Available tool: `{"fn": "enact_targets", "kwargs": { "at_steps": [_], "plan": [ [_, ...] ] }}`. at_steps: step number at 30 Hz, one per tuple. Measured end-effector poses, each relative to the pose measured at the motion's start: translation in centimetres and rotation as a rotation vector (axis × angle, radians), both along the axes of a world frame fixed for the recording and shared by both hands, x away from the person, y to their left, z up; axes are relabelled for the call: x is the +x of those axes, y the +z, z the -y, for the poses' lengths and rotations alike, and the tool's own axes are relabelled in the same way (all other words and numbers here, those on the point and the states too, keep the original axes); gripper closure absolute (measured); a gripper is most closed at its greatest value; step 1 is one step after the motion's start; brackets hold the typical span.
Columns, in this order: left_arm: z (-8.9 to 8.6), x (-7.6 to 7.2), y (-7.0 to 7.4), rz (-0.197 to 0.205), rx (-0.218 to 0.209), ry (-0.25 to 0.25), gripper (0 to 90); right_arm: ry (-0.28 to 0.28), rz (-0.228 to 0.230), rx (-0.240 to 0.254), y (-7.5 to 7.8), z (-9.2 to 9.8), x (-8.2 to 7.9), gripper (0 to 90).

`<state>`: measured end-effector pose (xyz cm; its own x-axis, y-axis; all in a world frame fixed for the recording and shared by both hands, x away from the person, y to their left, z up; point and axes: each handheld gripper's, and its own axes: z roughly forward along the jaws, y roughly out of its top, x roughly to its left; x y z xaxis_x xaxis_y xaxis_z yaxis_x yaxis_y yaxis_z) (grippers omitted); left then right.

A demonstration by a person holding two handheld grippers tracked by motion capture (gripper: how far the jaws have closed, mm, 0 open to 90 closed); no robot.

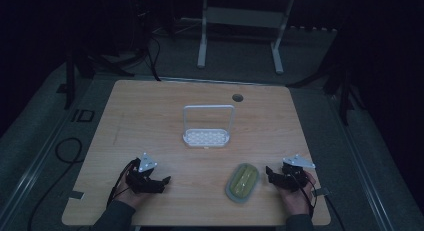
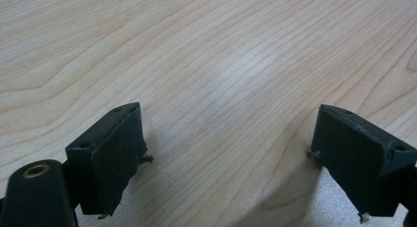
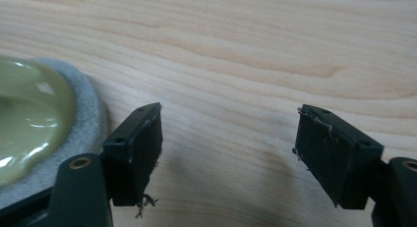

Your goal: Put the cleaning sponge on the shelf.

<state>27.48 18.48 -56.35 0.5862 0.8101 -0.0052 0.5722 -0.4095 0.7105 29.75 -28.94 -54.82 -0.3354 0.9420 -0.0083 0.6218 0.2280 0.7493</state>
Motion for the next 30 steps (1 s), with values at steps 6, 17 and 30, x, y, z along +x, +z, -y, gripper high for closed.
{"fn": "enact_targets", "kwargs": {
  "at_steps": [6, 17, 30],
  "plan": [
    [0.0, 0.0, 0.0, 0.000, -0.002, 0.001, 12.8, 0.007, 0.000, -0.018, 0.2, 0.0, -0.3, 33.5],
    [0.0, 0.0, 0.0, 0.000, -0.002, 0.000, 12.7, 0.061, 0.080, -0.050, 1.6, -0.5, -1.8, 86.8],
    [0.0, 0.0, 0.0, 0.001, -0.002, -0.001, 12.8, 0.119, 0.120, -0.029, 2.6, -2.2, -3.4, 90.0]
  ]
}}
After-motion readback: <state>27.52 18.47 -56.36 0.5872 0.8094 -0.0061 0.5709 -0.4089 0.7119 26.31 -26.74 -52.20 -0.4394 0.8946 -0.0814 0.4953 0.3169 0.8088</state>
